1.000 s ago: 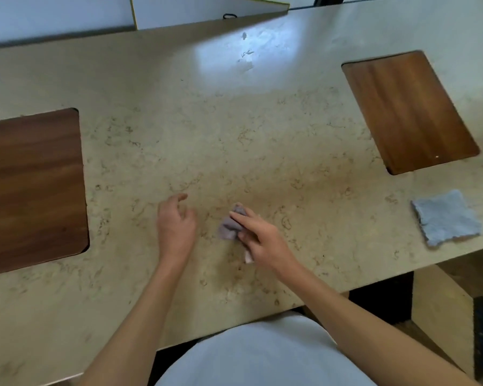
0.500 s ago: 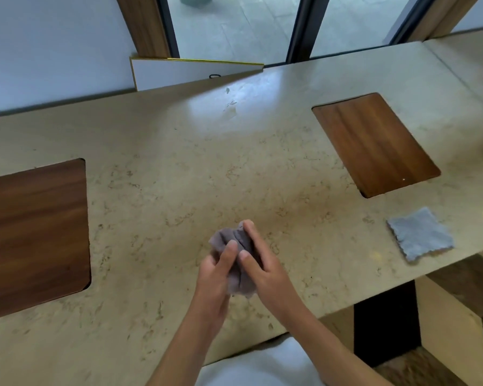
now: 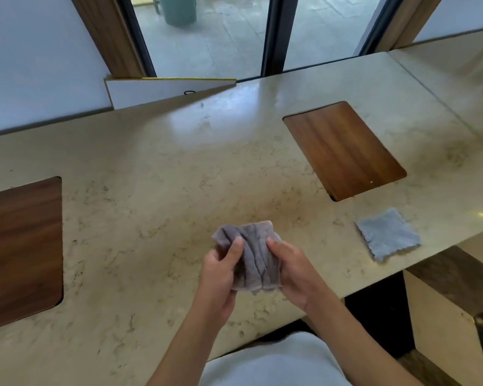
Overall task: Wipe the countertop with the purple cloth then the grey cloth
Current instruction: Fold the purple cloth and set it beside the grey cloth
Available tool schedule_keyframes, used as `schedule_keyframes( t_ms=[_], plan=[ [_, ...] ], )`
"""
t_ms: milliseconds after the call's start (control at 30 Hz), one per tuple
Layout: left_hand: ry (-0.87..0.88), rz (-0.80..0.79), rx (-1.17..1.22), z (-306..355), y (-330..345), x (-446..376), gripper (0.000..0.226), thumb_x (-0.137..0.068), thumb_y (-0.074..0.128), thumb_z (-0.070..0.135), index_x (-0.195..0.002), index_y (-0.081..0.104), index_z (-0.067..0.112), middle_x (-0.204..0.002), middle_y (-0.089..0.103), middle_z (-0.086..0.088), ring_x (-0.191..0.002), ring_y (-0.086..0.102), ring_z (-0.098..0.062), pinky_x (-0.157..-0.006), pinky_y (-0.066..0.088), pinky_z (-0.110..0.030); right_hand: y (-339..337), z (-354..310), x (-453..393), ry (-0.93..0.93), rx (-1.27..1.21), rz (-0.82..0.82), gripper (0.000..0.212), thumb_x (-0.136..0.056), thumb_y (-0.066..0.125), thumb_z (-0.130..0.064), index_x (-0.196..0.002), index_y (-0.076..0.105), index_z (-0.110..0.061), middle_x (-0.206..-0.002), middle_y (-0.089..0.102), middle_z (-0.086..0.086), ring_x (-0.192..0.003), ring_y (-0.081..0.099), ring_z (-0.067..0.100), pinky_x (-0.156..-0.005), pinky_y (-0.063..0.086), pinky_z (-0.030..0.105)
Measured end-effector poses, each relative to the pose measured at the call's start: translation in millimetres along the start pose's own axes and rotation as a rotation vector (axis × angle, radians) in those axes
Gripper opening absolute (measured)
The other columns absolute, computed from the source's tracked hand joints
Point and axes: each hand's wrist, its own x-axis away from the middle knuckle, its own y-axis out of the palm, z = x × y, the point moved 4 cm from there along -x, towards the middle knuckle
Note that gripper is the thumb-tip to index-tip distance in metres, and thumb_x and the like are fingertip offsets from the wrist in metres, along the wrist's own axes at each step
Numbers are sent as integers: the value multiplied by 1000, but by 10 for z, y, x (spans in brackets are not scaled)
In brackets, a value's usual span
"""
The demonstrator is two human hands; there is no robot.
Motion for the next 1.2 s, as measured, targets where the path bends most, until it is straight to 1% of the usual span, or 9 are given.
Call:
schedule_keyframes(
  t_ms=[100,233,567,733,833,900,1000,1100,1200],
  plan=[
    [55,99,-137,-148,205,-30,23,-99,63,21,-115,68,6,-110,78,-10,-103,75,-25,-89,59,-42,-402,-198,75,-77,79,127,33,-103,55,-21,-120,66,6,-115,73,26,-109,71,40,-87,62,43],
    [69,223,-179,-474,575,-42,14,-100,63,17,-109,71,11,-99,80,-6,-91,78,-24,-73,62,-37,-1029,-547,184,-149,289,239,26,-103,58,-24,-107,72,-2,-102,79,16,-98,76,32,-90,60,49],
    [-163,451,-250,-1662,1377,-140,21,-103,58,27,-104,72,12,-94,78,-6,-85,76,-22,-61,58,-28,-2376,-694,212,36,582,254,21,-104,58,-28,-101,74,-13,-97,77,11,-93,75,26,-90,60,53],
    [-66,479,-358,-1600,1520,-317,18,-105,54,22,-95,67,15,-96,75,-8,-81,73,-16,-57,56,-20,-2527,-658,-11,74,618,272,28,-102,59,-31,-97,69,-6,-99,72,23,-89,72,37,-85,61,52],
    [-32,475,-328,-1539,1571,-420,18,-105,53,20,-102,68,11,-95,75,-7,-80,74,-15,-54,56,-20,-2485,-714,-145,27,707,302,32,-102,57,-27,-76,54,-8,-68,55,15,-58,49,22,-54,43,33],
    [-23,501,-331,-1549,1529,-479,15,-104,55,21,-104,68,13,-96,75,-4,-77,74,-12,-55,56,-19,-2494,-734,-199,15,801,339,28,-102,56,-23,-76,52,-12,-67,47,2,-58,40,15,-53,32,27],
    [-62,534,-516,-1648,1445,-492,19,-99,62,28,-112,65,15,-101,73,-1,-86,72,-14,-66,58,-26,-2560,-690,-183,99,945,328,19,-96,61,-21,-83,54,-9,-74,50,2,-60,43,15,-53,33,27],
    [-130,601,-667,-1740,1361,-375,21,-92,69,33,-100,65,13,-92,72,-5,-80,69,-18,-60,52,-30,-2679,-594,-58,139,1018,322,28,-89,62,-13,-74,39,-15,-70,41,2,-56,35,16,-50,29,29],
    [-231,566,-673,-1842,1312,-295,24,-81,74,25,-101,65,16,-88,74,-5,-76,73,-21,-66,61,-39,-2723,-527,72,140,1019,342,22,-90,65,-7,-81,45,-13,-78,49,5,-62,44,18,-53,43,38]
  ],
)
